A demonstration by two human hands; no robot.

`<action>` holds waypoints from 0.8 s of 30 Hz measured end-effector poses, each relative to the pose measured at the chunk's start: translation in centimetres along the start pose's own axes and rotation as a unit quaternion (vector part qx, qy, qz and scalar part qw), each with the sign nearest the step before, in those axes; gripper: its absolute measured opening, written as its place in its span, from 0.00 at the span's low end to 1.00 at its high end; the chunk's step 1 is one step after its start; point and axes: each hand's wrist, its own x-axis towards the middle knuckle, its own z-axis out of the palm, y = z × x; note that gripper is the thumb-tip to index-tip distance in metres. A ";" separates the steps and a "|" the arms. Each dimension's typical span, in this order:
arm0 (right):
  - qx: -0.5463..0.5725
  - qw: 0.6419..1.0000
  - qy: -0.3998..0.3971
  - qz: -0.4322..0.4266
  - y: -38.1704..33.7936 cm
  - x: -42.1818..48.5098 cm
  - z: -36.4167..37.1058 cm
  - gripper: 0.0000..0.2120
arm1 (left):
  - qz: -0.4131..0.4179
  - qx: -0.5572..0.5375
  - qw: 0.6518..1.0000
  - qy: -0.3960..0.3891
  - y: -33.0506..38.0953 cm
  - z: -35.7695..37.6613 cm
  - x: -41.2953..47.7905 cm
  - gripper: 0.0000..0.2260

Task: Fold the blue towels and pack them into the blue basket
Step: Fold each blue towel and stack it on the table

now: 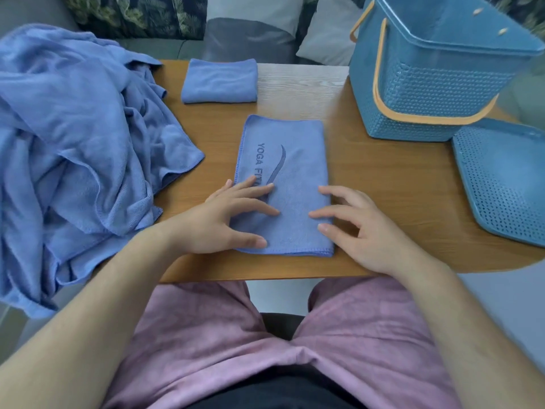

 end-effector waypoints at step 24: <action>0.047 0.993 0.108 0.008 -1.6 1.2 1.4 0.05 | 0.036 0.136 0.987 0.080 1.8 -1.2 -0.4 0.19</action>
